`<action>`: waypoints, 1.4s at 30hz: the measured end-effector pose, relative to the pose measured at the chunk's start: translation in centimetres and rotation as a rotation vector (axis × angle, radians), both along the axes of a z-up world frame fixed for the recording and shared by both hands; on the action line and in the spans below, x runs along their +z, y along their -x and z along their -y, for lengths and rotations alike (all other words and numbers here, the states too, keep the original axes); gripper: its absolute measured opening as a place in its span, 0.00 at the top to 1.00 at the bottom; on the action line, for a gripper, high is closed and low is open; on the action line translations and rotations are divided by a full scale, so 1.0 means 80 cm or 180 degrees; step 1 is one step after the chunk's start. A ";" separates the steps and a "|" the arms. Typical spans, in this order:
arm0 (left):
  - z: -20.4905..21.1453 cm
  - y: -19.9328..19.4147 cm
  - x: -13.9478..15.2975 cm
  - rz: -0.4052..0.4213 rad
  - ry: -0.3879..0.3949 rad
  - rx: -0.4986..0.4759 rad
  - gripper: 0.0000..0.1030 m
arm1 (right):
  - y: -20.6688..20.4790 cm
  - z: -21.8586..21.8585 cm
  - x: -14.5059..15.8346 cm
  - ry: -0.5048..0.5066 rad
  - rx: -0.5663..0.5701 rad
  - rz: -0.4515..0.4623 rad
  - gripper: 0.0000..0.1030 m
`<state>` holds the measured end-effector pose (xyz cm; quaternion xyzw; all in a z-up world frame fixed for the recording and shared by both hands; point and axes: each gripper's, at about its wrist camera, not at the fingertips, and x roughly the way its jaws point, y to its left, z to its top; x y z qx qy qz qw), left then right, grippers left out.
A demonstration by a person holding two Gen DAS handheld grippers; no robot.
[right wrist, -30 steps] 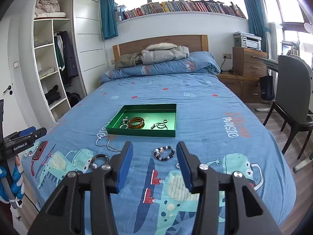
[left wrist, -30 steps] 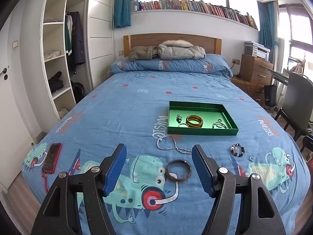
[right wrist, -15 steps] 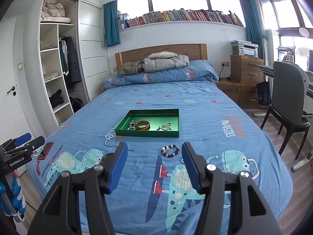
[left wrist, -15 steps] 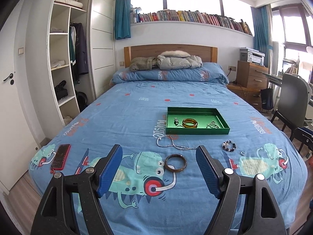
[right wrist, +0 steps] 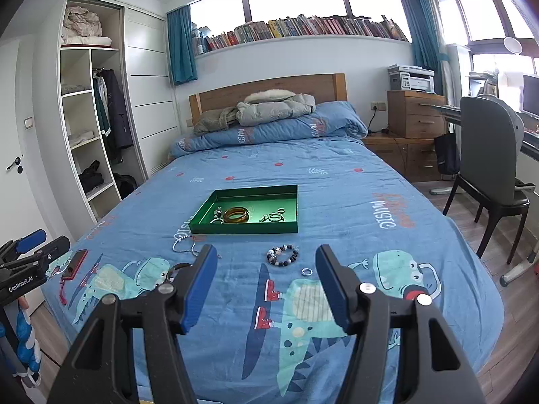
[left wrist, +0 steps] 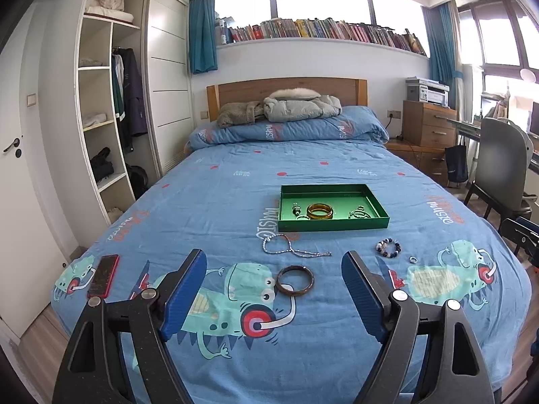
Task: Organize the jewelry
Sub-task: 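Move both open tools back over the bed toward the brown bangle and ring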
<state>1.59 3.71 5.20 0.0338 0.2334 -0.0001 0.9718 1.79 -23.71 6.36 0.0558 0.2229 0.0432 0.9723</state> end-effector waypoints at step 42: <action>0.027 -0.067 -0.062 -0.0501 -0.0037 -0.0096 0.17 | -0.065 0.020 -0.091 -0.0125 -0.0068 -0.0454 0.43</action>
